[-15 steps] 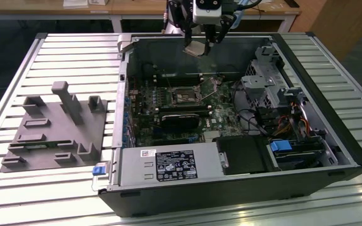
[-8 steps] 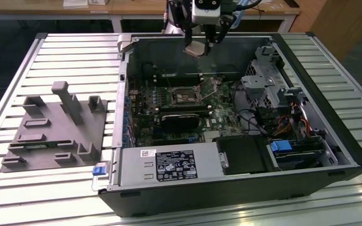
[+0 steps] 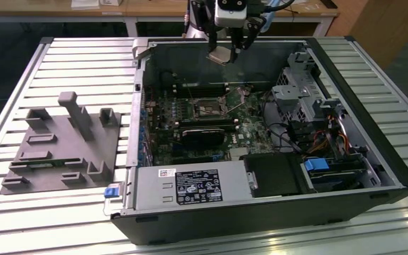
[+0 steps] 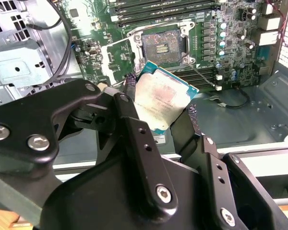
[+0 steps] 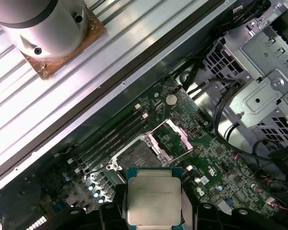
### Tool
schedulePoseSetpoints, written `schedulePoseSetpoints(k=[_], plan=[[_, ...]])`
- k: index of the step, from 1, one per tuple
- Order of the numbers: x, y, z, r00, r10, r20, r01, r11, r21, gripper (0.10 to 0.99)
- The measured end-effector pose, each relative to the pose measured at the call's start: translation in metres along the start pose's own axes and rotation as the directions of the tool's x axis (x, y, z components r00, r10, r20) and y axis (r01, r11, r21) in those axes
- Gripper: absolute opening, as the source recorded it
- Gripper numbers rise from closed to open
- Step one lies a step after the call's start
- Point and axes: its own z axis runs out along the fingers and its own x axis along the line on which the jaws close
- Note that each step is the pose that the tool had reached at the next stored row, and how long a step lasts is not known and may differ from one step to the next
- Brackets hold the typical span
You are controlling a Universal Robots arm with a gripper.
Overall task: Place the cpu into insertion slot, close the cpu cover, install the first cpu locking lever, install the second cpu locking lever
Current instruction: 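Place the cpu into insertion slot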
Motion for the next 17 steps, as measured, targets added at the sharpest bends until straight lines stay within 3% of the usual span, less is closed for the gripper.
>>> schedulePoseSetpoints(k=[17], plan=[[0.0001, -0.0001, 0.0002, 0.9982, 0.059, 0.0053, -0.059, 0.9982, -0.001, 0.537]])
